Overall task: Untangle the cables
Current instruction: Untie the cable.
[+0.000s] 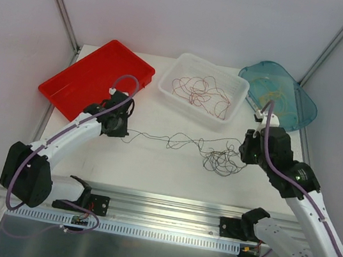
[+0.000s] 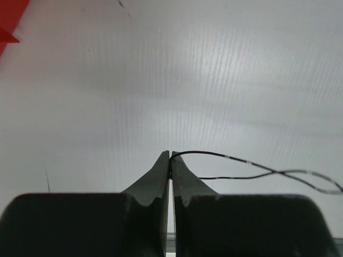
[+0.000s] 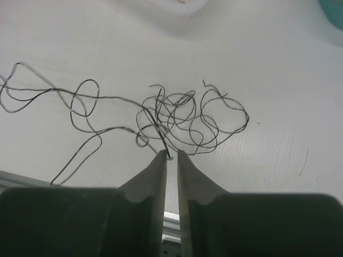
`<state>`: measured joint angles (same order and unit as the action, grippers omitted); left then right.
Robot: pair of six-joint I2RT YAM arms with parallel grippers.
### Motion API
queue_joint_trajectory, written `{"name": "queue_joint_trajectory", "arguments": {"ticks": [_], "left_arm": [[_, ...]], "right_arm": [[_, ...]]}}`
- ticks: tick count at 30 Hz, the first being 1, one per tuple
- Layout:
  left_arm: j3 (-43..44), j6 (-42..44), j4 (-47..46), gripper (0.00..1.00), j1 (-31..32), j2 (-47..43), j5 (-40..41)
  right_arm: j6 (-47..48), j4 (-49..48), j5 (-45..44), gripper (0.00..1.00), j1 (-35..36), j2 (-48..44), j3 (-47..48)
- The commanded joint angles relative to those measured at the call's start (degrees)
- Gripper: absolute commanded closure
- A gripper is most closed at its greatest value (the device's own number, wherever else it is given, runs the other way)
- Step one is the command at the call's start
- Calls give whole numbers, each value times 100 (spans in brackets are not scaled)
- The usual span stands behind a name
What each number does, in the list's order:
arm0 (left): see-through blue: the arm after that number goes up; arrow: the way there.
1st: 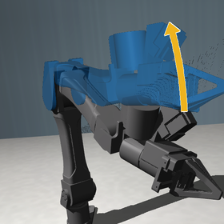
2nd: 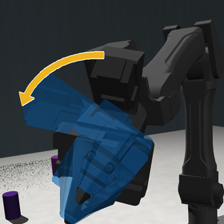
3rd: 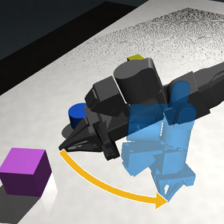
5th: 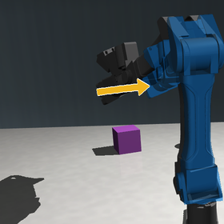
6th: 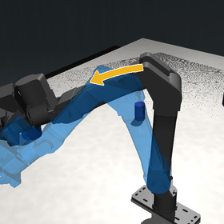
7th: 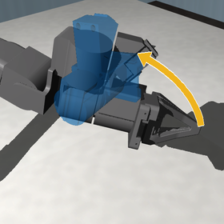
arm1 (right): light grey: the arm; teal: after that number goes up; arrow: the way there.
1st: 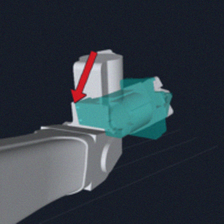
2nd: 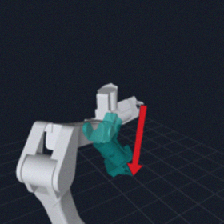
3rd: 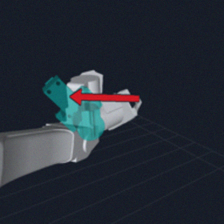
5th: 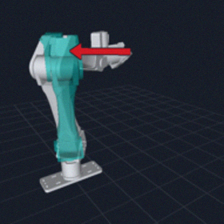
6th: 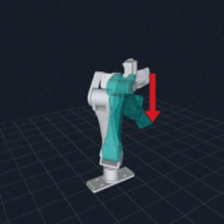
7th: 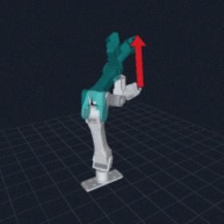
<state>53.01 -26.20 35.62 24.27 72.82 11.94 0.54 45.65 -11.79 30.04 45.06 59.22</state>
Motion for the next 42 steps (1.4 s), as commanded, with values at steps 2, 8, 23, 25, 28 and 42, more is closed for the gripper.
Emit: {"name": "queue_joint_trajectory", "arguments": {"ticks": [2,8,23,25,28,42], "left_arm": [[-334,-87,-318,100,25,-83,-711],[-678,-114,-398,100,34,-154,-764],[-915,-158,-441,100,34,-628,-1185],[-933,-175,-441,100,34,-733,-1186],[-977,-175,-450,100,34,-786,-1186],[-1030,-79,-521,100,34,-874,-1309]], "right_arm": [[-27,-36,511,86,-42,223,-375],[-150,-101,11,99,-51,573,-798],[-642,-2445,1504,43,1036,1917,-746],[-651,-2936,1513,43,1292,2295,-640],[-607,-3281,1583,43,1688,3095,-359],[-660,-4117,1706,44,2331,5364,634]]}}
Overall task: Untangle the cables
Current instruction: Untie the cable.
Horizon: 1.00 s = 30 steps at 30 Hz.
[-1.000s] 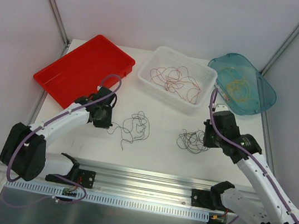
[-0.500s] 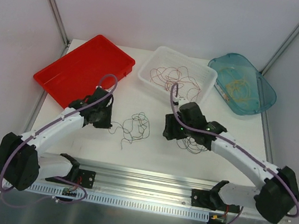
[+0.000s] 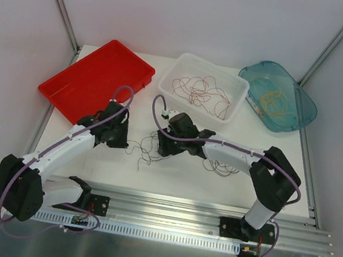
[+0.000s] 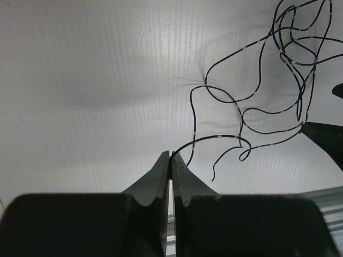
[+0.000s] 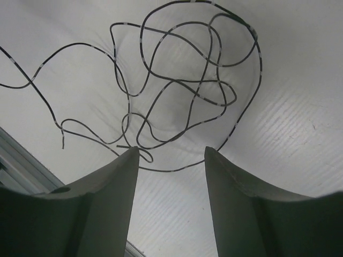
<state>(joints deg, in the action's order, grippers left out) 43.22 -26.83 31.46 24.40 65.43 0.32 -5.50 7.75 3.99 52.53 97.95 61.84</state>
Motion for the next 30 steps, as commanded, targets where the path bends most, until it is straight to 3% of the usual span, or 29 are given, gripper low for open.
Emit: {"name": "queue_joint_trajectory", "arguments": {"ticks": [1,9,17,30], "left_arm": [[-51,-15,-123,100,21,-136,-146],[-86,-24,-167,100,21,-171,-225],[-156,-50,-211,100,21,-250,-260],[-218,-50,-211,100,12,-311,-295]], "right_arm": [[-57,-283,111,45,99,171,424],[-241,-230,-90,46,161,313,610],[-1101,-63,-882,49,222,-4,697],[-1525,235,-1022,52,407,725,1084]]}}
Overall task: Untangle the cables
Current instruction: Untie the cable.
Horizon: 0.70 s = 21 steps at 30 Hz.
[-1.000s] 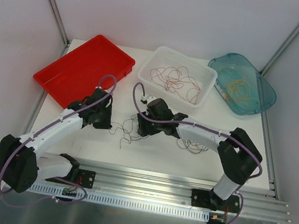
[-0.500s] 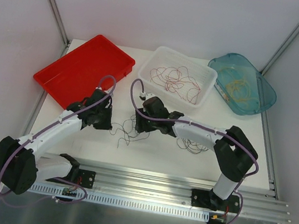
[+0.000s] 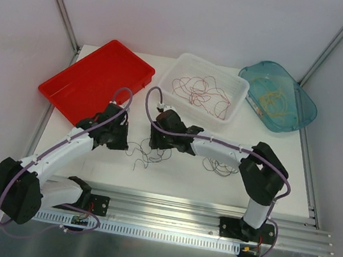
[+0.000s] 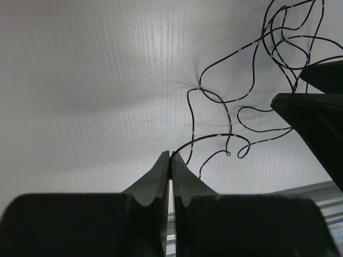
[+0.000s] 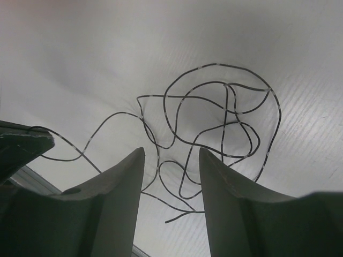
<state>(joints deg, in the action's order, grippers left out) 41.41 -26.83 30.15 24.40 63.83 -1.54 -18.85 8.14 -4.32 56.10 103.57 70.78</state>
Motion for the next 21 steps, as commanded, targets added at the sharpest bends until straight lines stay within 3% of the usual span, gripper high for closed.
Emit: {"name": "queue_joint_trajectory", "arguments": {"ticks": [1,5,8,9,12,17,21], "left_arm": [[-28,-50,-80,100,21,-152,-118],[-1,-42,-88,100,21,-152,-66],[25,-24,-88,100,12,-99,-22],[25,-7,-88,100,12,-64,22],[51,46,-80,100,-23,-29,338],[69,37,-27,100,-313,-11,716],[200,125,96,100,-752,50,752]], "right_arm": [[-215,214,-192,52,42,198,190],[-224,249,-140,55,77,339,102],[-233,311,-140,65,86,366,67],[-216,407,-209,79,77,287,67],[125,731,-568,99,51,-246,102],[830,1749,-1176,99,-493,-1653,138],[1373,2391,-932,99,-1720,-3138,50]]}}
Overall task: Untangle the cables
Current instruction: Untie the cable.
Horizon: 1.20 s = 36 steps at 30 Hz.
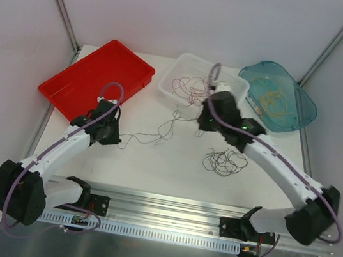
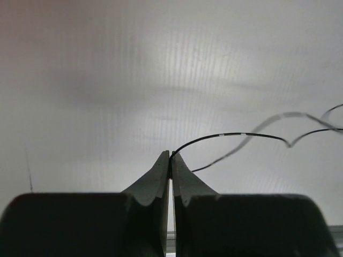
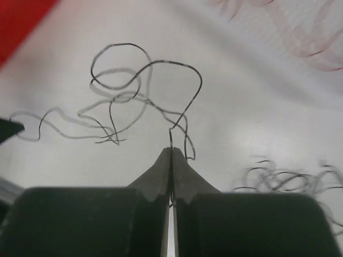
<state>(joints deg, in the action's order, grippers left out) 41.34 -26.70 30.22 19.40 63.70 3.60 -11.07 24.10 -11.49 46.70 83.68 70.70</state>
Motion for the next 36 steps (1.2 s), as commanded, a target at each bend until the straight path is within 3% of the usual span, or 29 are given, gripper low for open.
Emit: {"name": "queue_joint_trajectory", "arguments": {"ticks": [1,6,12,17,21,30,33,36], "left_arm": [[234,138,116,100,-452,81,247],[576,384,292,100,-1007,151,247],[1102,657,555,100,-1859,134,115],[1797,824,775,100,-2239,-15,-114],[2482,964,1134,100,-2449,-33,150],[3747,1158,1408,100,-4040,142,-297],[4197,1158,1478,100,-4172,230,-350],[4303,974,1443,100,-4155,222,-1323]], "right_arm": [[702,937,-127,99,-1029,-1674,67],[1281,1982,645,99,-2837,-2680,514],[1600,2739,658,99,-4176,-3278,937],[1327,2635,859,99,-4415,-3411,1130],[1327,2881,315,99,-4616,-3262,1499],[1397,2899,147,99,-4652,-3218,1711],[1511,2759,655,99,-4652,-3270,1597],[1608,2609,1735,99,-4661,-3262,1526]]}}
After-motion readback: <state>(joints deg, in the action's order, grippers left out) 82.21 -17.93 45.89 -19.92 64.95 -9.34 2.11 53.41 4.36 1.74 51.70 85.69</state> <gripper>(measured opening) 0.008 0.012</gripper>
